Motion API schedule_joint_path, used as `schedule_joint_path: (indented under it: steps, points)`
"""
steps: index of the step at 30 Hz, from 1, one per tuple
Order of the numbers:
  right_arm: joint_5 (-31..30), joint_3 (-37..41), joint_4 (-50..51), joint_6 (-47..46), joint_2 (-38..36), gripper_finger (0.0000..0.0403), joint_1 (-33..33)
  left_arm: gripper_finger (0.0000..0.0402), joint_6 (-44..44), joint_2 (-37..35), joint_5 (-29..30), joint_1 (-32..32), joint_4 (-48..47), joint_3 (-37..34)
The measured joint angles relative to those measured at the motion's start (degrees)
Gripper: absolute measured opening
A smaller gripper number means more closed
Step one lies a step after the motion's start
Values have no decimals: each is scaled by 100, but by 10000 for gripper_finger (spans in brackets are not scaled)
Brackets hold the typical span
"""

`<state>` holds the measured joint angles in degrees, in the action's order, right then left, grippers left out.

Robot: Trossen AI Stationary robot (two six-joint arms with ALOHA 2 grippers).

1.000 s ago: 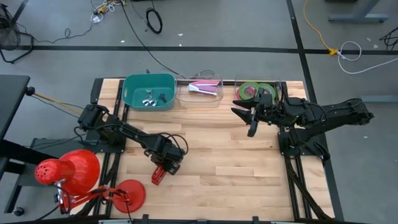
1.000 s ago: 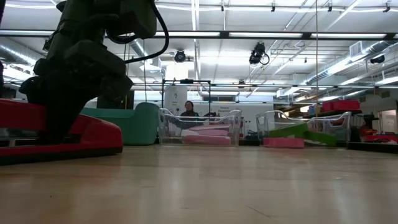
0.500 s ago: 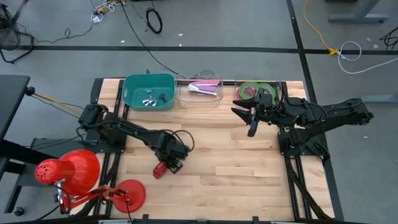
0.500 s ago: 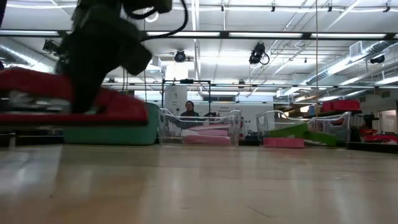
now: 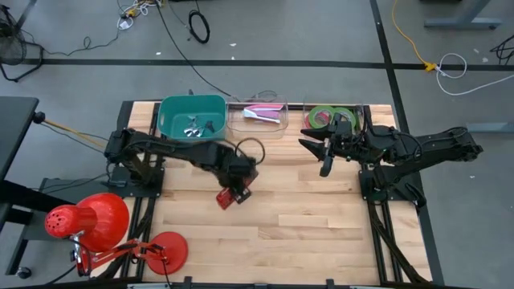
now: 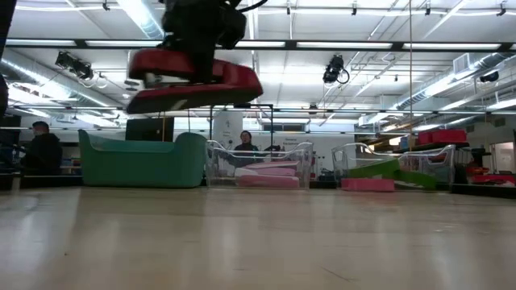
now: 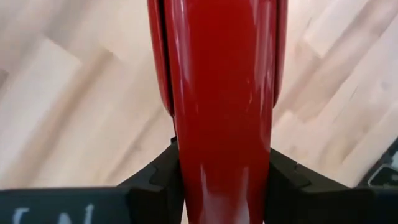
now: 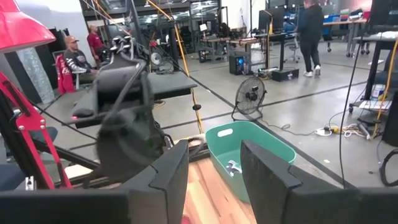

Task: Pick and place Stapler, Stapler remover, tape
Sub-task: Put the red stapler into the left transparent bin

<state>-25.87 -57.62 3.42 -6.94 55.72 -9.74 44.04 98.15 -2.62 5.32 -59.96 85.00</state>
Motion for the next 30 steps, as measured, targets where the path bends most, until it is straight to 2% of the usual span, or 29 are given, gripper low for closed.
schedule_joint_path:
  steps: [17,30]
  points:
    - [-20,0,70,317,-548,146,0,152,-2027,0,183,-1676,130,989]
    - [-24,0,151,392,-557,146,2,152,-3016,0,-19,-2769,380,1075]
